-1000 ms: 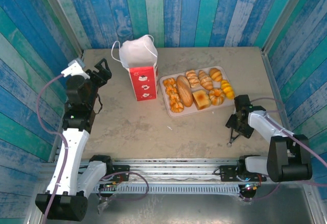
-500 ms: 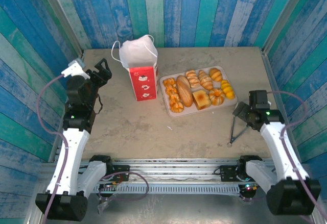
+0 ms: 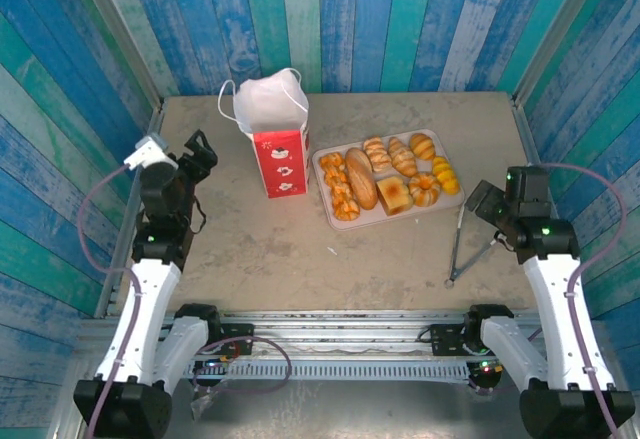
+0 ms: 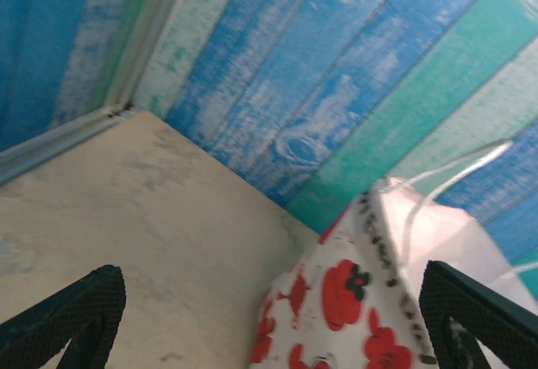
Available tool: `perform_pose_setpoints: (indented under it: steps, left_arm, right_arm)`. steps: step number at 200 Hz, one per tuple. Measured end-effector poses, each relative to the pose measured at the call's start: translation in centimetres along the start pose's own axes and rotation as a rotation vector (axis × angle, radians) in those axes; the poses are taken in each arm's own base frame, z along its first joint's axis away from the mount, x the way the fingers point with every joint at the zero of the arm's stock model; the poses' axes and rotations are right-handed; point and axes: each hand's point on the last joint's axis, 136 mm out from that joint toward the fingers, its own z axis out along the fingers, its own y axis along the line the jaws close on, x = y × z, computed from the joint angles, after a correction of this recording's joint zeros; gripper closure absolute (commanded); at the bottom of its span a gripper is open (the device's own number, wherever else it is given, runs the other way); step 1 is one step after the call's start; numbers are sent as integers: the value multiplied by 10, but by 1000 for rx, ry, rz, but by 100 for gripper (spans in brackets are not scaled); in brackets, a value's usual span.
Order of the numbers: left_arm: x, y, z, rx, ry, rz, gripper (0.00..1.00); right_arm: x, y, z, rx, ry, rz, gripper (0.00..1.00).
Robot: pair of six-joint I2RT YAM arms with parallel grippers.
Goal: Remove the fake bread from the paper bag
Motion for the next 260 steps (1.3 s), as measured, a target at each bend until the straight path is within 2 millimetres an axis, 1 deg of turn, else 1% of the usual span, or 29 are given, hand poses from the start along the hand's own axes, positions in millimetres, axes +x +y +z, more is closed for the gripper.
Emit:
perform_pose_setpoints:
  steps: [24,44,59,76,107,132,146,183,206,234,249,260]
  left_arm:
    - [22,33,-1,-71,-43,25,6]
    - [43,57,1,-114,-54,75,6]
    - [56,68,4,-130,-56,128,6]
    - [67,75,10,-139,-51,202,6]
    - [77,74,19,-114,-51,334,6]
    - [87,68,26,-59,-40,431,6]
    - [94,64,30,-19,-31,481,6]
    - [115,58,41,53,9,572,6]
    - [127,57,46,85,30,599,6]
    - [144,60,53,104,78,613,6]
    - [155,61,63,109,112,620,6]
    - [158,61,70,107,121,621,6]
  right_arm:
    - [-8,5,6,-30,-70,-35,0]
    - [-9,7,15,-70,-149,-70,0]
    - [-6,8,22,-98,-208,-94,0]
    - [-2,8,31,-125,-275,-114,0]
    - [-1,7,45,-134,-344,-113,0]
    - [-8,-2,55,-85,-376,-36,0]
    - [-10,-2,60,-77,-389,-28,0]
    - [-10,3,73,-93,-423,-91,0]
    - [-15,9,75,-111,-461,-132,0]
    - [-23,17,75,-132,-497,-173,0]
    - [-24,20,79,-139,-499,-195,0]
    - [-23,23,82,-144,-494,-211,0]
